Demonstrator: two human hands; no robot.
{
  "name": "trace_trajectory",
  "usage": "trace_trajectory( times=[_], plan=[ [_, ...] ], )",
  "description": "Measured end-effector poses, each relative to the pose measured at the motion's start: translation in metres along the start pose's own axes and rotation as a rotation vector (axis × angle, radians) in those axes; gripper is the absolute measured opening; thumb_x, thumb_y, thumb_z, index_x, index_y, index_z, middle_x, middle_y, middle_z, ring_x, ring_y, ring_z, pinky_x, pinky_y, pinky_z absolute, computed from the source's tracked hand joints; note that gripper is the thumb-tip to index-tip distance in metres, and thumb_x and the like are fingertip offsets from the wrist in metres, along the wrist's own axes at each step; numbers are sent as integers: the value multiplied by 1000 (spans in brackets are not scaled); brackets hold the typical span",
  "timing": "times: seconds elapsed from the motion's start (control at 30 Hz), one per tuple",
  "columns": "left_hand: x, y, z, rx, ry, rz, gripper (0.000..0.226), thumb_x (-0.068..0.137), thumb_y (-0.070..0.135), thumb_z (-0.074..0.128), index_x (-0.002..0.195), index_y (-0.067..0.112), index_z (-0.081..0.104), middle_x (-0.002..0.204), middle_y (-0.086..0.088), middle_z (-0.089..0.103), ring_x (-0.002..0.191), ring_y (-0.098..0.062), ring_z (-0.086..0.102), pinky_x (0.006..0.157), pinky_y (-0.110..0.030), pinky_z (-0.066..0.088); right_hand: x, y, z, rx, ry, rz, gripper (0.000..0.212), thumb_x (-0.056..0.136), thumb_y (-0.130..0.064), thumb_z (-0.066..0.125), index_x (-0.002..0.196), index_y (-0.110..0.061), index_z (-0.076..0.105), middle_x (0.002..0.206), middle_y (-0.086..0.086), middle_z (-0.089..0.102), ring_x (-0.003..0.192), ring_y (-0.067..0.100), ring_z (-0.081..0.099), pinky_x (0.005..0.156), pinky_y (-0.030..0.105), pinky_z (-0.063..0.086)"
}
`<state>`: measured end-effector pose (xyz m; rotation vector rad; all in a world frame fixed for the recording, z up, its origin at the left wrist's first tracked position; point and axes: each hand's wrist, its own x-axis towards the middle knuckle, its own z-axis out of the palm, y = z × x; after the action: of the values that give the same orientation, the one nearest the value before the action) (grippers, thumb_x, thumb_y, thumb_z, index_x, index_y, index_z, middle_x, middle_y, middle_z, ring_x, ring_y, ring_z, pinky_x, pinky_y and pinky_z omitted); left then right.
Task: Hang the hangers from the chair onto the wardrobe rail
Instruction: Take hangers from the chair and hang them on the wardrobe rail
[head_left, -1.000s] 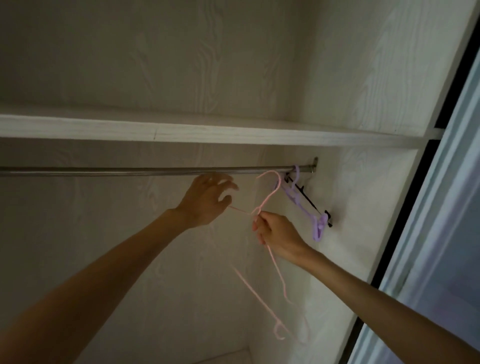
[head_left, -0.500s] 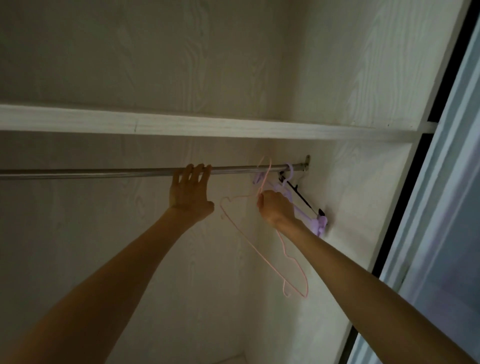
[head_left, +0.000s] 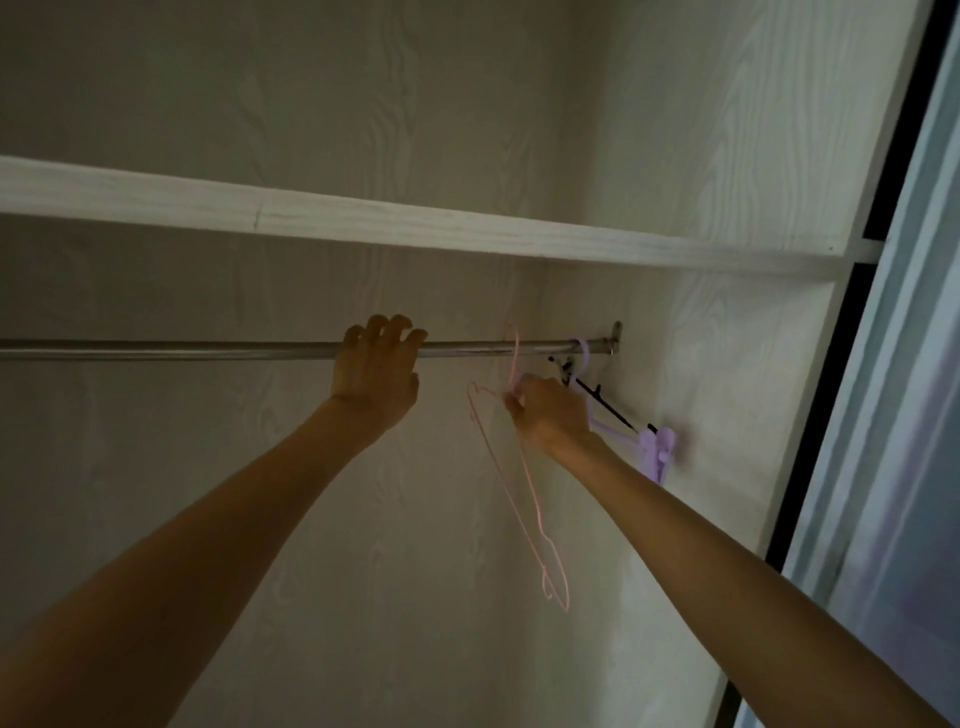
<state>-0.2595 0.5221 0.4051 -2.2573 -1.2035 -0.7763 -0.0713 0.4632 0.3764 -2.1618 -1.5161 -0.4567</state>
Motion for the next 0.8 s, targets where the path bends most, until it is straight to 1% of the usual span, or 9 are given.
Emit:
trace_trajectory(
  times=[0.07, 0.1, 0.17, 0.3, 0.4, 0.47, 0.6, 0.67, 0.8],
  plan=[
    [8, 5, 2, -18, 20, 17, 50, 94, 25, 48, 142, 22, 36, 144, -1, 38, 129, -23, 39, 100, -37, 36, 6, -1, -5, -61, 342, -135, 21, 90, -12, 54, 110, -6, 57, 93, 8, 67, 83, 26, 66, 80, 36, 48],
    [13, 8, 4, -26, 33, 22, 48, 94, 21, 47, 141, 23, 38, 141, -1, 42, 125, -23, 42, 96, -36, 39, 12, -1, -6, -98, 510, -201, 25, 79, -3, 62, 104, -8, 61, 88, 7, 67, 78, 25, 66, 78, 35, 47],
    [20, 14, 6, -37, 55, 27, 45, 95, 15, 45, 138, 23, 42, 135, -2, 48, 118, -22, 48, 89, -34, 42, 21, -2, -5, -169, 636, -290, 41, 63, 1, 69, 102, -10, 66, 91, 5, 69, 79, 22, 67, 80, 32, 40],
    [28, 35, 14, -112, 56, 53, 41, 96, 19, 44, 137, 21, 44, 134, -2, 50, 116, -21, 49, 89, -33, 41, 29, 2, 5, -173, 326, -386, 40, 85, -5, 55, 126, -5, 53, 119, 12, 61, 108, 29, 57, 102, 39, 35],
    [38, 52, 17, -163, 40, 59, 42, 96, 27, 45, 138, 20, 42, 133, -2, 51, 115, -21, 51, 91, -33, 41, 35, 12, 6, -182, 378, -365, 31, 79, -9, 65, 110, -12, 64, 105, 7, 67, 97, 26, 63, 96, 43, 36],
    [46, 62, 18, -176, 30, 50, 41, 95, 29, 46, 135, 20, 45, 129, -2, 53, 112, -21, 52, 90, -34, 42, 42, 22, 1, -156, 363, -357, 25, 80, -13, 64, 105, -14, 66, 104, 6, 66, 97, 27, 61, 94, 46, 41],
    [54, 70, 21, -145, 50, 11, 28, 94, 19, 49, 121, 20, 55, 111, -2, 60, 100, -20, 55, 78, -30, 40, 50, 56, -15, -199, 372, -318, 20, 78, -15, 63, 96, -10, 68, 98, 12, 67, 94, 31, 61, 87, 41, 42],
    [55, 68, 26, -165, 79, -13, 28, 94, 13, 49, 118, 23, 58, 105, -1, 62, 96, -19, 56, 72, -28, 35, 53, 74, -23, -251, 342, -299, 21, 79, -15, 61, 98, -11, 67, 99, 13, 65, 96, 34, 59, 86, 43, 41],
    [55, 68, 30, -178, 101, -34, 30, 93, 10, 51, 116, 27, 60, 101, 0, 63, 92, -18, 56, 67, -27, 31, 54, 94, -36, -403, 256, -208, 28, 90, -28, 53, 115, -17, 60, 118, 10, 57, 110, 31, 50, 94, 42, 35]
  ],
)
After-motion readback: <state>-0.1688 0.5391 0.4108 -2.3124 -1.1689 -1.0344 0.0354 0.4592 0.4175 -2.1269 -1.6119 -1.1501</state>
